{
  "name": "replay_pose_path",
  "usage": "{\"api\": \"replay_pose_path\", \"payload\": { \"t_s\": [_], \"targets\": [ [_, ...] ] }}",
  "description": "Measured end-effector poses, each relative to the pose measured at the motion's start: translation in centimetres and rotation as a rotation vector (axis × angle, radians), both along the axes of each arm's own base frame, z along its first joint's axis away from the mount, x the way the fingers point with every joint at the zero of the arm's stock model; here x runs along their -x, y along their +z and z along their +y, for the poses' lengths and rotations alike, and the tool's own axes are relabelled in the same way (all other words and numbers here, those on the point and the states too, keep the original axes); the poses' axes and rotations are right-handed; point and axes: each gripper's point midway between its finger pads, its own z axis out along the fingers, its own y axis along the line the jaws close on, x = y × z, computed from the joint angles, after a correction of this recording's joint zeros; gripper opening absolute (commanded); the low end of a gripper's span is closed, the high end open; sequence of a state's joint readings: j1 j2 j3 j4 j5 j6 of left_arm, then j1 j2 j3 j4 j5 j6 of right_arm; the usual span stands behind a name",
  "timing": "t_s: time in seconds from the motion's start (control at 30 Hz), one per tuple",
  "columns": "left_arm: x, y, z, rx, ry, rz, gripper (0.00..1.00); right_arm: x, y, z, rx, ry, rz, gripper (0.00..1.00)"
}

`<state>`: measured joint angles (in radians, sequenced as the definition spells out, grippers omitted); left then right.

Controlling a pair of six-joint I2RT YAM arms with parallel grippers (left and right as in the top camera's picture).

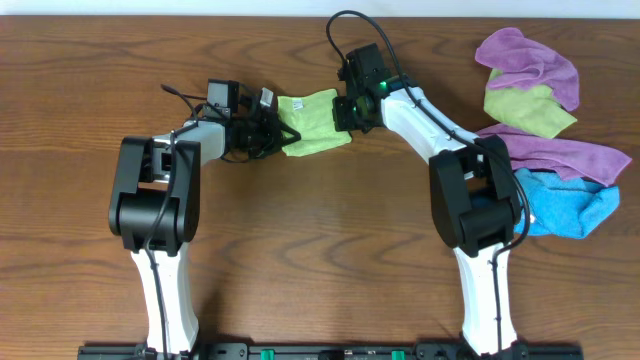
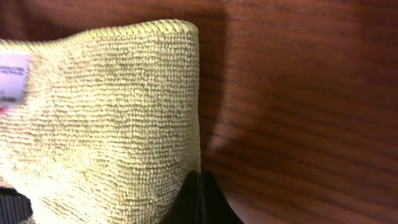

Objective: Fold the cloth
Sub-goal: 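Carry the folded cloth to the top-left table corner with the left gripper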

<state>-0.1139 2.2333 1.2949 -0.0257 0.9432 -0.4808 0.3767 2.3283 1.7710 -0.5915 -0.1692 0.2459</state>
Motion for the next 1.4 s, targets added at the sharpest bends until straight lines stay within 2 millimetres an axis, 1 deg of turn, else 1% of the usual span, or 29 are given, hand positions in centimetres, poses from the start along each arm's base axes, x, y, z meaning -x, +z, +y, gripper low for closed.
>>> {"api": "replay_pose_path", "payload": {
  "t_s": [0.13,0.2,0.27,0.33,0.37,0.43,0.47,0.5,0.57,0.6,0.67,0.8,0.87,0.93,1.07,1.2,1.4],
  "targets": [
    [-0.2,0.1,0.5,0.007,0.014,0.003,0.06,0.5,-0.3,-0.5,0.009,-0.005,0.031,0.01],
    [-1.1,0.3,1.5,0.020,0.046,-0.006,0.06,0.6,-0.3,-0.9,0.002,-0.010,0.045,0.01],
    [-2.5,0.8,3.0,0.034,0.102,-0.028,0.06,0.4,-0.3,-1.7,-0.002,-0.025,0.052,0.01],
    [-5.4,2.6,5.3,0.053,0.176,-0.094,0.06,0.1,-0.2,-2.9,0.000,-0.048,0.057,0.01],
    [-6.5,3.6,6.1,0.055,0.199,-0.126,0.06,-0.1,-0.2,-3.6,0.001,-0.063,0.061,0.01],
    [-10.2,6.6,9.2,0.048,0.303,-0.197,0.06,-0.2,-0.2,-4.5,0.007,-0.080,0.069,0.01],
    [-12.1,8.2,11.4,0.037,0.383,-0.222,0.06,-0.1,-0.2,-4.9,0.009,-0.086,0.076,0.01],
    [-12.8,8.9,12.6,0.034,0.430,-0.224,0.06,0.0,-0.3,-4.9,0.012,-0.087,0.081,0.01],
    [-14.5,10.4,16.2,0.038,0.575,-0.210,0.06,0.3,-0.2,-5.0,0.015,-0.086,0.092,0.01],
    [-15.0,10.8,17.6,0.042,0.630,-0.204,0.06,0.4,-0.2,-5.0,0.016,-0.086,0.093,0.01],
    [-15.5,11.1,21.4,0.062,0.780,-0.156,0.06,0.5,-0.2,-5.0,0.017,-0.086,0.098,0.01],
    [-15.7,10.4,27.2,0.065,1.029,-0.079,0.06,0.6,-0.3,-5.1,0.018,-0.086,0.102,0.01],
    [-15.8,10.3,28.3,0.062,1.090,-0.071,0.06,0.7,-0.3,-5.1,0.020,-0.086,0.108,0.01],
    [-15.9,10.3,29.1,0.053,1.135,-0.075,0.06,0.8,-0.3,-5.1,0.022,-0.086,0.112,0.01],
    [-16.1,10.4,29.5,0.023,1.154,-0.106,0.06,0.9,-0.3,-5.1,0.022,-0.086,0.113,0.01],
    [-16.0,10.3,29.6,-0.073,1.084,-0.179,0.05,0.9,-0.3,-5.1,0.022,-0.086,0.113,0.01],
    [-15.1,8.7,29.3,-0.230,0.964,-0.213,0.06,0.9,-0.3,-5.1,0.022,-0.086,0.115,0.01]
  ]
}}
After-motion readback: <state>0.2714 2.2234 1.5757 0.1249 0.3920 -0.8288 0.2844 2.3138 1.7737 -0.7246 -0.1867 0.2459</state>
